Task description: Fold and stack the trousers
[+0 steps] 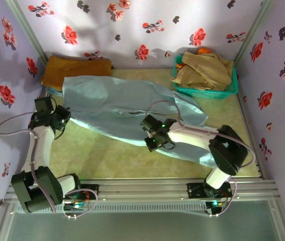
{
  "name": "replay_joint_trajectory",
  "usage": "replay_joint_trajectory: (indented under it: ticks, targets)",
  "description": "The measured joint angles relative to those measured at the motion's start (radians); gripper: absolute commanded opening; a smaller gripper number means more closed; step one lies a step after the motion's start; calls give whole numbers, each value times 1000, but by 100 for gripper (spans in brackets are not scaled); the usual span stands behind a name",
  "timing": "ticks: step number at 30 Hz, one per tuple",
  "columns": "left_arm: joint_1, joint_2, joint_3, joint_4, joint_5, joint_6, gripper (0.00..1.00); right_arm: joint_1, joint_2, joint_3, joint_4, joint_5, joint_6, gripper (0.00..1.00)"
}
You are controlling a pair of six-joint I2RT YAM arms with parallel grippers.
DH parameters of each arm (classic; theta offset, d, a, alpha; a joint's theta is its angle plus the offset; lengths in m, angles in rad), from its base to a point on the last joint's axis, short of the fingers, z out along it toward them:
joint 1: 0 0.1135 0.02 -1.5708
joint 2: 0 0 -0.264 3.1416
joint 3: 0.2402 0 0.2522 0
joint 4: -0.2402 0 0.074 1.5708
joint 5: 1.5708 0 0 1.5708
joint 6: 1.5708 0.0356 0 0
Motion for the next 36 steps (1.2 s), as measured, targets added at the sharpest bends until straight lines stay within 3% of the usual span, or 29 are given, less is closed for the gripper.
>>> replay_joint_trajectory:
  ticks: [4,9,11,13,16,18,22,25,27,29,30,32,34,36]
  targets:
    - [-6,75,26,31,1,2,0,-139,-56,69,-21,-39,-10,0]
    - [-29,180,64,81,11,-5,0,-278,13,228,-21,-76,-22,0]
    - [-37,229,93,98,19,-4,23,-310,67,288,-23,-90,-31,0]
    - [-43,295,145,103,26,-4,64,-330,127,336,-21,-104,-41,0]
    - [-39,371,217,101,25,-5,87,-335,187,351,-23,-124,-47,0]
    - [-28,368,223,92,15,-6,95,-335,206,349,-24,-135,-46,0]
    - [54,284,201,50,-9,-24,94,-333,208,325,-2,-158,-43,0]
    - [137,196,151,26,-47,-41,81,-333,208,316,13,-163,-42,0]
    - [170,158,102,27,-57,-55,61,-333,208,315,23,-171,-42,0]
    - [187,151,42,40,-56,-70,27,-333,210,315,36,-185,-42,0]
    - [190,160,20,49,-54,-77,21,-333,212,315,42,-189,-42,0]
    - [190,203,-15,78,-43,-84,30,-333,218,315,51,-200,-37,0]
    - [186,270,-37,135,-22,-95,53,-334,228,315,59,-214,-30,0]
    - [180,335,-41,190,-10,-106,63,-334,239,314,68,-226,-24,0]
